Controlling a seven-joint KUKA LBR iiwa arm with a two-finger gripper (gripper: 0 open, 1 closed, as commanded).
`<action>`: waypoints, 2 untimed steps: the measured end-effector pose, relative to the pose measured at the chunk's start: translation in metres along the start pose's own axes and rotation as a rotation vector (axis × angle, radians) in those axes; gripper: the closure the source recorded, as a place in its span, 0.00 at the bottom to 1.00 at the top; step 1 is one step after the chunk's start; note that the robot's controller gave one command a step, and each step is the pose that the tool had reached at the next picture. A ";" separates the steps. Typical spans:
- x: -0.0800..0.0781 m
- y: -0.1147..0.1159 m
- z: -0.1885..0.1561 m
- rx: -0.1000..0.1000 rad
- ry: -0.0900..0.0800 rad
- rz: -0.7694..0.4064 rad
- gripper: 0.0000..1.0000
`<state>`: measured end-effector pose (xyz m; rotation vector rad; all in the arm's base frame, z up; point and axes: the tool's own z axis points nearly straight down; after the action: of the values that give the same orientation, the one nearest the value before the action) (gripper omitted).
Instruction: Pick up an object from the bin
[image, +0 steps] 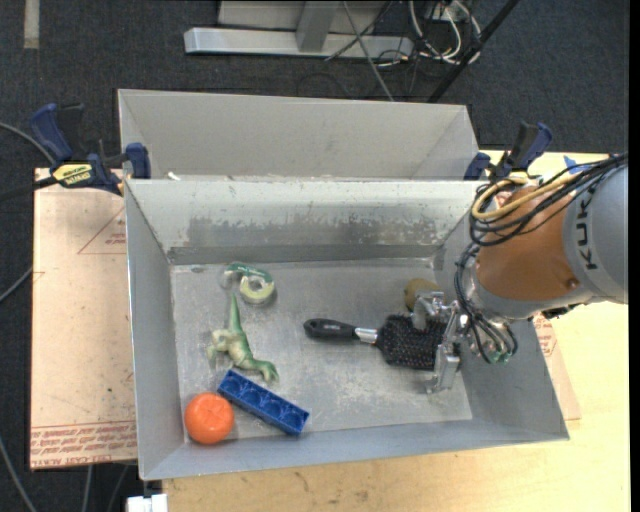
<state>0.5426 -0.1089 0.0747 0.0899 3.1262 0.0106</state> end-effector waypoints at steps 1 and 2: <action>-0.001 0.004 0.001 0.002 -0.002 -0.014 0.00; -0.003 0.004 -0.001 -0.005 -0.008 -0.004 0.00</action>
Offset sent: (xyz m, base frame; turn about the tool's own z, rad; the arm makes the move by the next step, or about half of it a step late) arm 0.0000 0.0000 0.0000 0.0000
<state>0.5455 -0.1052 0.0762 0.0833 3.1185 0.0174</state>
